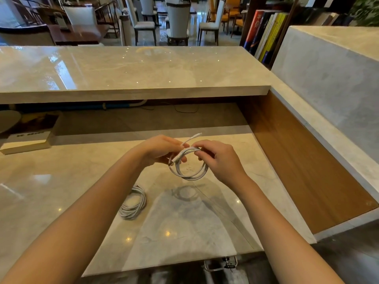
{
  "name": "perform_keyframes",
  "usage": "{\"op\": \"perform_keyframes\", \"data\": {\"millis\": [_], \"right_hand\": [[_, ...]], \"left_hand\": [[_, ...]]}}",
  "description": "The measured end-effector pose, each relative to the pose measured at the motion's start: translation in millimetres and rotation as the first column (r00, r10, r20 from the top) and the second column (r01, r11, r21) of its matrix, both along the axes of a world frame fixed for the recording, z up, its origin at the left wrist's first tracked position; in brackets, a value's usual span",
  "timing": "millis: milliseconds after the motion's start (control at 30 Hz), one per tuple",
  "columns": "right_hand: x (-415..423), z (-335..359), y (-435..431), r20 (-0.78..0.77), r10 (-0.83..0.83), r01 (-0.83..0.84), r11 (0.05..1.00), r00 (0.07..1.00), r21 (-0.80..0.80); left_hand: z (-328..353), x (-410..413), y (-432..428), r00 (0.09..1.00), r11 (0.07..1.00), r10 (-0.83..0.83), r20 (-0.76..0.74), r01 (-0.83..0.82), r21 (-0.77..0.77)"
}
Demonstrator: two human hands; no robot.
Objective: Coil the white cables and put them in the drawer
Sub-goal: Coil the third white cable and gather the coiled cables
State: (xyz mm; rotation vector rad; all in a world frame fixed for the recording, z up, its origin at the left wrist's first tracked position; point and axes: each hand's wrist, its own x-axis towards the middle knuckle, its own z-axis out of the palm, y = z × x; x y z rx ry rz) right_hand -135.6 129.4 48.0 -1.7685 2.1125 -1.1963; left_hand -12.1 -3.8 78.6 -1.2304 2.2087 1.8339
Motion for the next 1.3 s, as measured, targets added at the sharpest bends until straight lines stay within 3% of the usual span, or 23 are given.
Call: {"op": "perform_keyframes", "data": {"millis": [200,400,467,733,867,933,1000,1067,1300], "right_hand": [[4,3,-4,-0.054,-0.091,0.092,0.996,0.994,0.019],[0,0,-5,-0.212,-0.163,0.195,0.971,0.963,0.138],[1,0,-6,-0.268,-0.158,0.213,0.958,0.951,0.191],[-1,-1,-9,-0.028,-0.161,0.16,0.921,0.987,0.355],[0,1,-9,-0.077,-0.126,0.147,0.899,0.989,0.413],[5,-2,-11,-0.18,-0.144,0.197,0.923,0.973,0.33],[13,-7,-11,-0.269,-0.211,0.252,0.959,0.94,0.128],[16,-15,-10,-0.397,-0.167,0.167,0.985,0.902,-0.035],[19,-26,-10,-0.541,-0.226,0.144,0.971,0.81,-0.189]], "left_hand": [[-1,-3,6,0.991,0.987,0.022,-0.129,-0.001,0.161],[-6,0,12,0.992,0.979,0.047,-0.121,-0.022,0.201],[-7,2,14,0.995,0.993,-0.001,-0.099,0.013,0.122],[-9,3,23,0.995,0.977,-0.042,-0.089,0.023,-0.21],[-16,11,23,0.964,1.0,-0.009,-0.267,0.011,0.006],[-21,13,24,0.955,0.997,0.05,-0.291,-0.028,0.079],[-24,12,27,0.953,0.988,0.131,-0.272,-0.103,0.114],[-26,11,30,0.953,0.984,0.166,-0.253,-0.142,0.11],[-26,10,33,0.927,0.969,0.226,-0.299,-0.181,0.171]]}}
